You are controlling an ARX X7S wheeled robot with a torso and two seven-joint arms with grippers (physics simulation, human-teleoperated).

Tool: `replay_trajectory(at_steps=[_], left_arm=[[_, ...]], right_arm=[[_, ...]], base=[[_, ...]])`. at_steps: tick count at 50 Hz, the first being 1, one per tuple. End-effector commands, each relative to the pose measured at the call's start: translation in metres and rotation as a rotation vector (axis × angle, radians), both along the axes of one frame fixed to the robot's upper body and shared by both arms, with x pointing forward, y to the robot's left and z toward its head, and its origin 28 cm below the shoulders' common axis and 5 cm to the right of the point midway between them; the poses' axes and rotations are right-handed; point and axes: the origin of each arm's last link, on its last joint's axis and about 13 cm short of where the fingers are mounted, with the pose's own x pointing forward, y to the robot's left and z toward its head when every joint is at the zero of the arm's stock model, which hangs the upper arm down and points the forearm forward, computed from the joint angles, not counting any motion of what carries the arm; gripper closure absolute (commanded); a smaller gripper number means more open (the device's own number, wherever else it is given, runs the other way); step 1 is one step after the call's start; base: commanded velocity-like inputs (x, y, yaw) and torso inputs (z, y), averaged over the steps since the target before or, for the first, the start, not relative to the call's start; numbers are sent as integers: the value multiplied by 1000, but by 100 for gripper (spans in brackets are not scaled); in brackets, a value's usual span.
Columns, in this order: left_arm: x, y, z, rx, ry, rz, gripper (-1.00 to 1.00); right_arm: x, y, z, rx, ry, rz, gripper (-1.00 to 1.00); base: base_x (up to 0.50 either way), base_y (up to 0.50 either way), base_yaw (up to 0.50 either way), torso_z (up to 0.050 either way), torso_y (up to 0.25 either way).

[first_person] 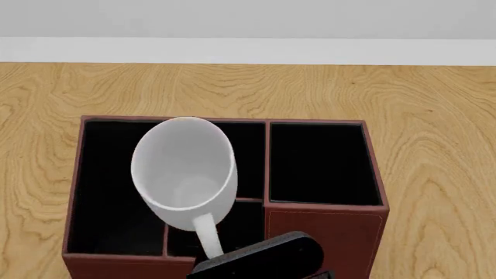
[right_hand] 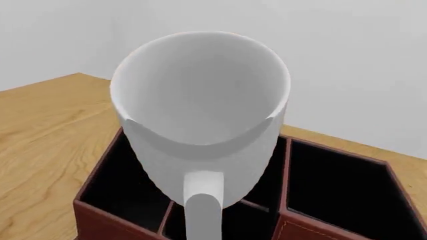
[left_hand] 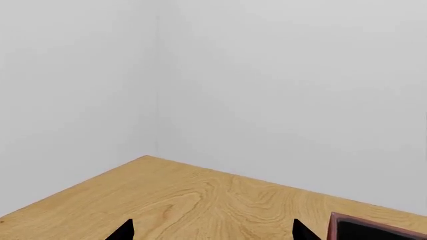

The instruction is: Pick up the white mug and place it to the right of the caddy.

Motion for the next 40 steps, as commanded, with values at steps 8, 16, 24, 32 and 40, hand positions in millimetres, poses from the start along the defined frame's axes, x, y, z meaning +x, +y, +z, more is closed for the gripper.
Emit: replay_trajectory(at_steps=[8, 16, 24, 32, 40], left_arm=[[1, -1, -1, 5, 4, -5, -100], [0, 1, 0, -2, 0, 3, -100], [-1, 2, 1, -3, -2, 5, -100], [-1, 2, 1, -3, -5, 6, -100], [0, 1, 1, 1, -4, 4, -100]], right_arm=[[7, -15, 22, -14, -51, -67, 100], [9, -21, 26, -12, -58, -100, 100], [11, -29, 31, -14, -59, -137, 100], [10, -40, 37, -22, -64, -181, 100], [13, -52, 40, -15, -55, -233, 100]], base=[[0, 0, 0, 0, 0], [0, 0, 0, 0, 1], [0, 0, 0, 0, 0], [0, 0, 0, 0, 1], [0, 0, 0, 2, 0]])
